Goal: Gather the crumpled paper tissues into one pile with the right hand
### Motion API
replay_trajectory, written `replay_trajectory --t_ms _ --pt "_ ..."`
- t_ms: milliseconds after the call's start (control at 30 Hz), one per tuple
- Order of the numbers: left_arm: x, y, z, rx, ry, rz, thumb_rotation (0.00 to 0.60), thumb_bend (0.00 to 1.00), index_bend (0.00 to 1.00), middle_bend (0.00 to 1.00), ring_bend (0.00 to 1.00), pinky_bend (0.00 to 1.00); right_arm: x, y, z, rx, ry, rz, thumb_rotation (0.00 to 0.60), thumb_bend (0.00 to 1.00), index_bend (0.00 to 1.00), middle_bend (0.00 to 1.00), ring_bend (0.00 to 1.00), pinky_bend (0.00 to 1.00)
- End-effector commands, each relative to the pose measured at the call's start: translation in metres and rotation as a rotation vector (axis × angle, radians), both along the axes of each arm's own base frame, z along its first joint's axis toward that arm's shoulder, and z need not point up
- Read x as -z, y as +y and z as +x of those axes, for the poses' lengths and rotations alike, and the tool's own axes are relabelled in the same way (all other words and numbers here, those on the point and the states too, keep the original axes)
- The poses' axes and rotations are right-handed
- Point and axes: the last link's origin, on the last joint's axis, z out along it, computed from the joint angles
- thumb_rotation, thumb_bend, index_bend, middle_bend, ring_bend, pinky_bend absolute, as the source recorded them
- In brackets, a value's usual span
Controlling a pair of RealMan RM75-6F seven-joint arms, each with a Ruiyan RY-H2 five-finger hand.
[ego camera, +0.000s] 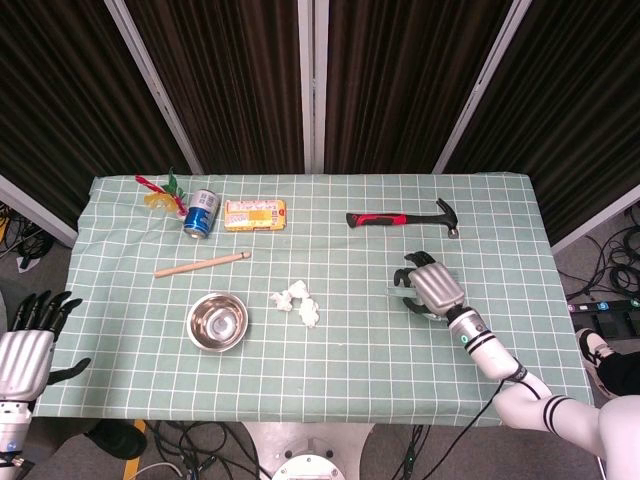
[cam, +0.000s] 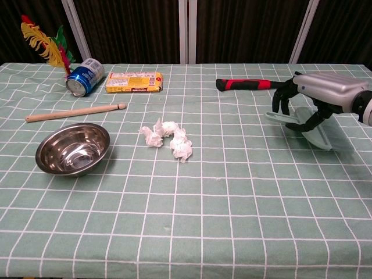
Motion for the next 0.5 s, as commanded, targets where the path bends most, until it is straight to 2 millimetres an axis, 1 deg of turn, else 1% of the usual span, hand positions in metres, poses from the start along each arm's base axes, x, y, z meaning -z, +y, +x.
replay_trajectory --t_ms 33,100,167,233,367,400,467,500 --pt "0.0 -0.001 0.0 -0.004 0.0 -0.002 0.6 0.0 0.16 0.1 0.04 0.06 0.004 0.001 -0.014 0.028 0.099 0.024 0.6 0.56 0.25 0.36 0.04 0.06" --pt "0.001 -0.001 -0.001 -0.006 -0.001 -0.003 0.6 0.0 0.16 0.1 0.04 0.06 0.004 0.003 -0.014 0.037 0.108 0.032 0.6 0.54 0.15 0.3 0.01 0.03" --pt "0.001 0.0 -0.001 -0.006 -0.002 -0.003 0.6 0.0 0.16 0.1 0.04 0.06 -0.002 0.006 -0.012 0.035 0.09 0.018 0.6 0.53 0.06 0.24 0.0 0.01" --pt "0.001 0.001 -0.001 -0.006 -0.003 -0.002 0.6 0.0 0.16 0.1 0.04 0.06 -0.013 0.01 -0.01 0.027 0.061 -0.01 0.6 0.53 0.03 0.21 0.0 0.01" --pt "0.002 0.003 -0.002 -0.002 -0.003 0.001 0.6 0.0 0.16 0.1 0.04 0.06 -0.051 0.025 -0.011 0.006 -0.004 -0.108 0.6 0.52 0.03 0.19 0.0 0.01" --pt "0.003 0.004 -0.003 0.002 -0.001 0.003 0.6 0.0 0.16 0.1 0.04 0.06 -0.064 0.033 -0.014 0.003 -0.017 -0.145 0.6 0.5 0.03 0.18 0.0 0.01" --pt "0.004 0.005 -0.004 0.005 0.002 0.004 0.6 0.0 0.16 0.1 0.04 0.06 -0.085 0.046 -0.02 0.005 -0.031 -0.205 0.6 0.43 0.02 0.16 0.0 0.01" --pt "0.006 0.006 -0.004 0.005 0.001 0.003 0.6 0.0 0.16 0.1 0.04 0.06 -0.097 0.058 -0.024 0.01 -0.039 -0.243 0.6 0.38 0.02 0.14 0.0 0.01"
